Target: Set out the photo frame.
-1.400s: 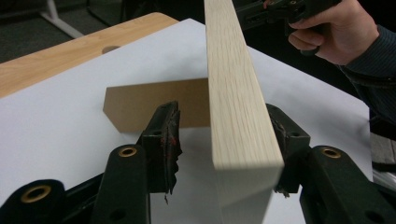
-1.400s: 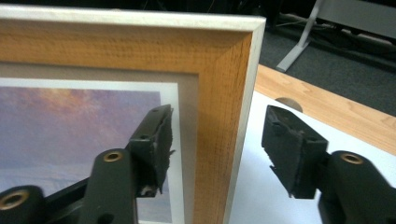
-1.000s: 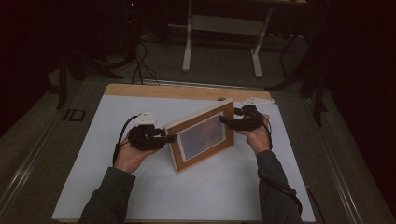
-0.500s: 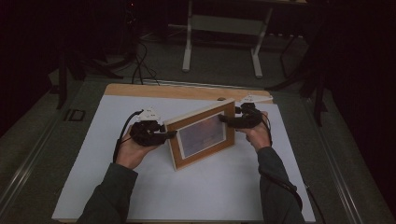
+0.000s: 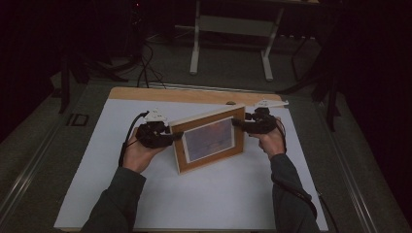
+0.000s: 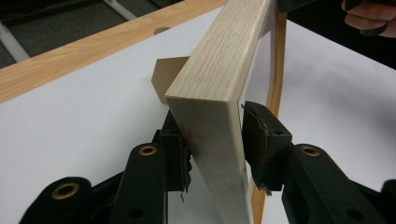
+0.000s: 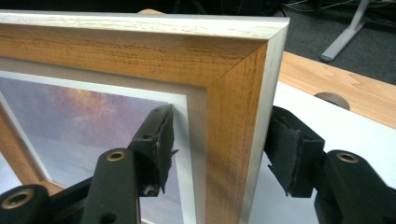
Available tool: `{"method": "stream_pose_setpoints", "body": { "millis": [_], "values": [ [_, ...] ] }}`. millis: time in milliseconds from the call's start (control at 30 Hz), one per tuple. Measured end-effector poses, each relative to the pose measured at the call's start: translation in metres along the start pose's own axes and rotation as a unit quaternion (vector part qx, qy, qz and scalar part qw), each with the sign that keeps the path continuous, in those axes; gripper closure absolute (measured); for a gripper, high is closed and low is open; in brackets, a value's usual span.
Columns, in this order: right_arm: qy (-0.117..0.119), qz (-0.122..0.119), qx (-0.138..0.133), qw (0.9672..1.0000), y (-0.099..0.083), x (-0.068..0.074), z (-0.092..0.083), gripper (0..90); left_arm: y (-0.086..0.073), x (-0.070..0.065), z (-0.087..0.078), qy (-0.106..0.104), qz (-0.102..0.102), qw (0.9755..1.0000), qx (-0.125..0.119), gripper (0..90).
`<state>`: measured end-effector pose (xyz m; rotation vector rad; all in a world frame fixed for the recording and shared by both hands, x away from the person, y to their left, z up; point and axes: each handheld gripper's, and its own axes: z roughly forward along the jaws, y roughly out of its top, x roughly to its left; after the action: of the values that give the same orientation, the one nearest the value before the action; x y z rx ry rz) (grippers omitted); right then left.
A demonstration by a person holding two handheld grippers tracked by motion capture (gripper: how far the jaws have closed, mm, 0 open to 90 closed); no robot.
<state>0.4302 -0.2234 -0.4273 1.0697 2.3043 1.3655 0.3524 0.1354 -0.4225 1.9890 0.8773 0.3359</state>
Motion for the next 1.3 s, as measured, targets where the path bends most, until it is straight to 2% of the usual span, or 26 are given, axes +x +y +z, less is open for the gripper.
{"method": "stream_pose_setpoints", "body": {
  "millis": [600, 933, 1300],
  "values": [
    [-0.024, 0.016, -0.005, 0.9996, -0.002, 0.001, -0.002, 48.6, 0.007, 0.010, 0.008, 0.020, -0.003, 0.9998, 0.001, 61.6],
    [-0.034, 0.022, -0.006, 0.9991, -0.003, 0.003, -0.005, 49.9, 0.008, 0.015, 0.013, 0.021, -0.004, 0.9997, -0.015, 60.2],
    [-0.045, 0.027, -0.001, 0.9986, -0.005, 0.006, -0.010, 52.9, 0.012, 0.020, 0.017, 0.024, -0.001, 0.9996, -0.016, 57.7]
  ]
}}
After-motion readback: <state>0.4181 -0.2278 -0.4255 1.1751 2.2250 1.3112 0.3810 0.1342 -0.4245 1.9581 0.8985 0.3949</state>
